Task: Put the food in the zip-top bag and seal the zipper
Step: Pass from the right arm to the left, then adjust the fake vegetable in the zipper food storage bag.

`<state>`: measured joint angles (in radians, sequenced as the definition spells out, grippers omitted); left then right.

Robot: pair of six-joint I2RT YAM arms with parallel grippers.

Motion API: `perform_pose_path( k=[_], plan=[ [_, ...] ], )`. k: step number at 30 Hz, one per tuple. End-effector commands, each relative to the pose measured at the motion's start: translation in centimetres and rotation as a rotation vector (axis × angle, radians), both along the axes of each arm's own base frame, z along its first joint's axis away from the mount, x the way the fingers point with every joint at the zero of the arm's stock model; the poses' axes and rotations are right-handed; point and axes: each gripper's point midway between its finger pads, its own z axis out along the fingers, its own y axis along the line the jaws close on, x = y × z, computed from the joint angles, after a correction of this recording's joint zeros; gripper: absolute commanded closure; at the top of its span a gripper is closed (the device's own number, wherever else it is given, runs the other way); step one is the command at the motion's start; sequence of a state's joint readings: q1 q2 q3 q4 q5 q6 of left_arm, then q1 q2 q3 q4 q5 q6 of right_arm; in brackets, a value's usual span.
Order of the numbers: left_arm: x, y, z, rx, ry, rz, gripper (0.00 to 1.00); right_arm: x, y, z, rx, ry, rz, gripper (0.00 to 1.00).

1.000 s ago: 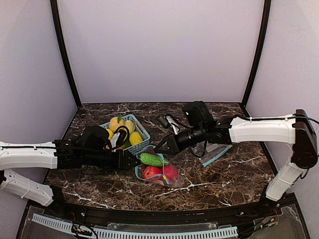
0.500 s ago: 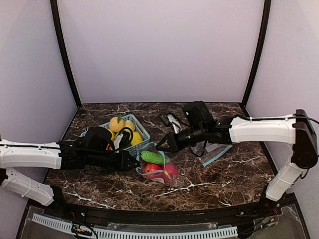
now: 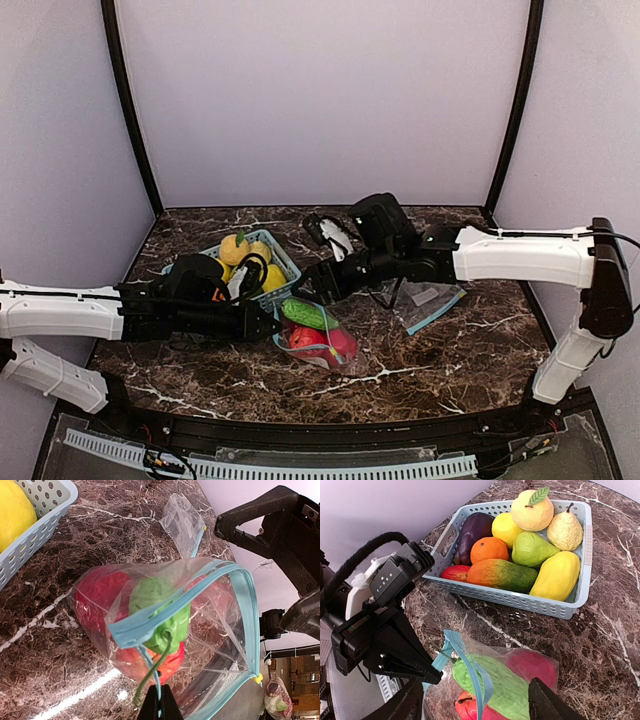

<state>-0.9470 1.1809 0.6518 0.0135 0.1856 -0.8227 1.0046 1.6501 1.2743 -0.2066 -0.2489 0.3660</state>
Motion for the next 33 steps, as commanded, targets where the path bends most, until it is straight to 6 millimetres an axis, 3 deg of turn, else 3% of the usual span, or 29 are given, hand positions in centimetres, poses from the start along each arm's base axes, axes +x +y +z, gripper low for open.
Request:
perform_pose_path(
  k=[1,7,19,29,33],
  plan=[
    [0.3,0.0,0.7,-0.007,-0.029,-0.001,0.99,0.3,1.3,-0.9,-0.052,-0.040,-0.013,0.24],
    [0.3,0.1,0.8,-0.005,-0.034,0.003,0.99,1.0,2.2,-2.6,-0.131,-0.062,-0.056,0.20],
    [0.6,0.1,1.2,-0.004,-0.050,0.012,0.99,3.3,0.0,-6.5,-0.343,-0.090,-0.243,0.20],
    [1.3,1.3,1.2,0.042,-0.066,0.075,0.99,4.0,-2.9,-7.5,-0.443,-0.121,-0.355,0.20],
    [1.5,1.2,1.4,0.033,-0.070,0.082,0.99,3.9,-2.9,-7.2,-0.438,-0.115,-0.352,0.20]
  ],
)
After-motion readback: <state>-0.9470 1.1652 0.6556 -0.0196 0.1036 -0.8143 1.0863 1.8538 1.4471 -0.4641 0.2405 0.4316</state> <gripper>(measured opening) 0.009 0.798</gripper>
